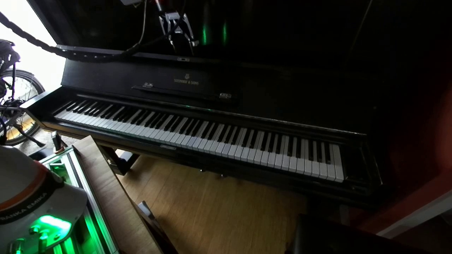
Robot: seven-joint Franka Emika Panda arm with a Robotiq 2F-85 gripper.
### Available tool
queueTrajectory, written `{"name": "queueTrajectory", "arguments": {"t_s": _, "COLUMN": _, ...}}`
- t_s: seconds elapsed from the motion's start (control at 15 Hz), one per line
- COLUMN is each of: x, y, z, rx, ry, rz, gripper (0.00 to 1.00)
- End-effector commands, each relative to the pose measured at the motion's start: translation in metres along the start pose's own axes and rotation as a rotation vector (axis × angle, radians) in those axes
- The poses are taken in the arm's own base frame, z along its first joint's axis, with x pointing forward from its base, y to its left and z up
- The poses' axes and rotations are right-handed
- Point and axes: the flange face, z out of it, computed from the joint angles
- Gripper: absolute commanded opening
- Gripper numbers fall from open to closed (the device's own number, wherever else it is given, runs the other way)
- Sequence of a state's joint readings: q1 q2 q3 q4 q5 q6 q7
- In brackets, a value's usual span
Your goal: Push the right most c sharp key on the piano
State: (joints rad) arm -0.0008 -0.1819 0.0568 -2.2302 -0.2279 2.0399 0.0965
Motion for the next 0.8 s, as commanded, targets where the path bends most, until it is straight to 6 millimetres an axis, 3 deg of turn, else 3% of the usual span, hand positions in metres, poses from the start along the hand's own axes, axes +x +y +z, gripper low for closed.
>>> {"name": "queueTrajectory", "arguments": {"t_s": 0.0, "x": -0.013, "y": 0.029, "z": 0.024, "rx": 0.005, "ry": -0.008, "rz": -0.042, "gripper": 1.00}}
{"name": "queueTrajectory", "arguments": {"t_s": 0.13, "x": -0.019, "y": 0.050, "z": 0.037, "rx": 0.010, "ry": -0.018, "rz": -0.019, "gripper": 1.00}}
{"name": "queueTrajectory", "arguments": {"t_s": 0.2, "x": -0.009, "y": 0.037, "z": 0.025, "rx": 0.013, "ry": -0.026, "rz": -0.012, "gripper": 1.00}}
{"name": "queueTrajectory", "arguments": {"t_s": 0.4, "x": -0.013, "y": 0.052, "z": 0.035, "rx": 0.020, "ry": -0.031, "rz": -0.002, "gripper": 1.00}}
{"name": "queueTrajectory", "arguments": {"t_s": 0.73, "x": -0.013, "y": 0.050, "z": 0.034, "rx": 0.019, "ry": -0.030, "rz": -0.005, "gripper": 1.00}}
